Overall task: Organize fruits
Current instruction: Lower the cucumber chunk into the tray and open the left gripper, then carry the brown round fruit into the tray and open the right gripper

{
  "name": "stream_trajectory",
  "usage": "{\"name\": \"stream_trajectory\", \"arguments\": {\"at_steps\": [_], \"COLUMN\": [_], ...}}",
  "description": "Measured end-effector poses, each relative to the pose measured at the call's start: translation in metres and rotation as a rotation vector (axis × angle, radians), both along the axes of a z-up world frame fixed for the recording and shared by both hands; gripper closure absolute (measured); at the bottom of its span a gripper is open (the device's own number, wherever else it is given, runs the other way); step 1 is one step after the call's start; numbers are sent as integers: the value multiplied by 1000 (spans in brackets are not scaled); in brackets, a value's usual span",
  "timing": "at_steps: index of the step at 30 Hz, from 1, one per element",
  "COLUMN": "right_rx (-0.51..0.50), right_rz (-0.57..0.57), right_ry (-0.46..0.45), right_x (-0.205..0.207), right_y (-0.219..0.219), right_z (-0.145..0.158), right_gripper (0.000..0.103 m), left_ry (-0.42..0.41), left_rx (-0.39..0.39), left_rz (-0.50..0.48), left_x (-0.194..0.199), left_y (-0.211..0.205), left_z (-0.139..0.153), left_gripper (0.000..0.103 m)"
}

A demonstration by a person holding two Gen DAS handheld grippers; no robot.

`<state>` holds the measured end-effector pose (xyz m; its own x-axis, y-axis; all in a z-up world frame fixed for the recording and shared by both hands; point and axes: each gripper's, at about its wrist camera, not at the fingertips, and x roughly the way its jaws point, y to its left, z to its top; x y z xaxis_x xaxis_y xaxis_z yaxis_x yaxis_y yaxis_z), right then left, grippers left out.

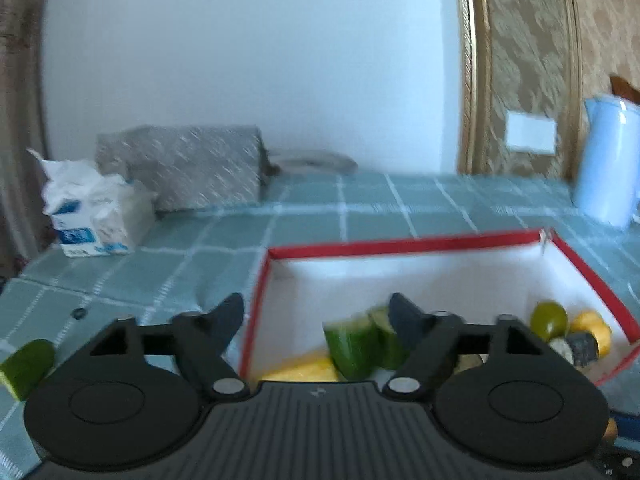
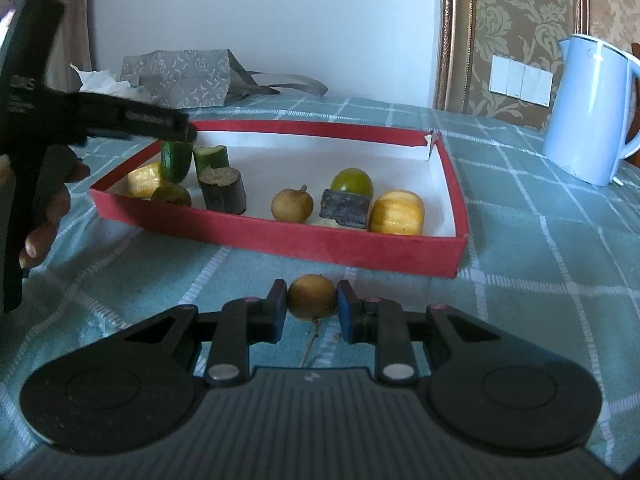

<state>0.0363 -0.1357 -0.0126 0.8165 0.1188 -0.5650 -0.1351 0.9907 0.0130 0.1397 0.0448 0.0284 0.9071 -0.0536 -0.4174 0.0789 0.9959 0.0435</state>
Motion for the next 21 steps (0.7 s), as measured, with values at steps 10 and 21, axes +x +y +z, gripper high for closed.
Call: {"name": "stream_trajectory", "arguments": {"at_steps": [10,21], "right_rx": [-4,-18], "right_rz": [4,1], "right_ry": [-4,-9], "right_x": [-1,-3], "right_y": [2,3], "right_z": [0,-1], "right_gripper": [78,78], "left_ry": [-30,92], "left_rx": [-39,-37], "left_rz": [44,21], "left_x": [-54,-75], "left_y": [14,16], "left_z": [1,-21], "left_gripper": [19,12]}}
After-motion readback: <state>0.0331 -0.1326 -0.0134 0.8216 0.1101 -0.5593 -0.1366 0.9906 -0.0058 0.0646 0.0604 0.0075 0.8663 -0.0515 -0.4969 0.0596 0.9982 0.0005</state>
